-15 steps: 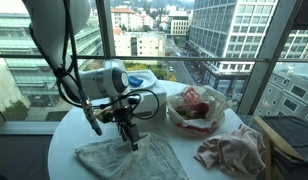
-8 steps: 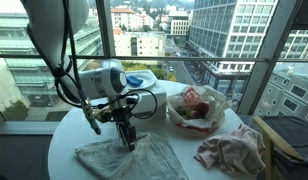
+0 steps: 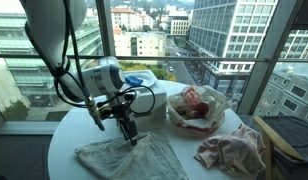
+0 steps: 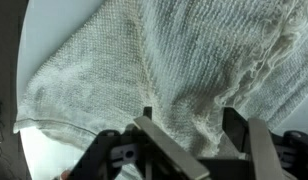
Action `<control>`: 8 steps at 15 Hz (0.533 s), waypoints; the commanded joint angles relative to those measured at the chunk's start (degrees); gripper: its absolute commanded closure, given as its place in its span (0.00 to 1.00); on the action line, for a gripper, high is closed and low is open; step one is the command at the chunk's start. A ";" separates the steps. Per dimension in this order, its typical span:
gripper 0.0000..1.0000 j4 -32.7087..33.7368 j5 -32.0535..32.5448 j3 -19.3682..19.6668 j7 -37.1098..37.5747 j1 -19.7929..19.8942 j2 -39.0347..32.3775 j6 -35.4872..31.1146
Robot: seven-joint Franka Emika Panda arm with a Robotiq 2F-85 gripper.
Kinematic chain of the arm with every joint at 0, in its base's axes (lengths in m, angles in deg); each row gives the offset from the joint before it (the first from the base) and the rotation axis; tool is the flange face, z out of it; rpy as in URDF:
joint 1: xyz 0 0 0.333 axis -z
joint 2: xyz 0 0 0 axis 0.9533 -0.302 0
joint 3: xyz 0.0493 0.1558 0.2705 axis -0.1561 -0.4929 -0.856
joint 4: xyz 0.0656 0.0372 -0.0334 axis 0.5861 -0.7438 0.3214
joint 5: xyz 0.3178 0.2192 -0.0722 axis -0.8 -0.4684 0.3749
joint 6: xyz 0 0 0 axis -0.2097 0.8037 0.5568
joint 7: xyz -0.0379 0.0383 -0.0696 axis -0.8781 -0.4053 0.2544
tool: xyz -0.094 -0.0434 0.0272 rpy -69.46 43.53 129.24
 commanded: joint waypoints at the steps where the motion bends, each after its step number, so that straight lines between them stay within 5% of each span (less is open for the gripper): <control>1: 0.00 1.52 1.45 -0.06 2.93 0.02 -0.82 -0.99; 8: 0.01 3.84 1.16 0.31 5.12 0.03 -4.23 -0.91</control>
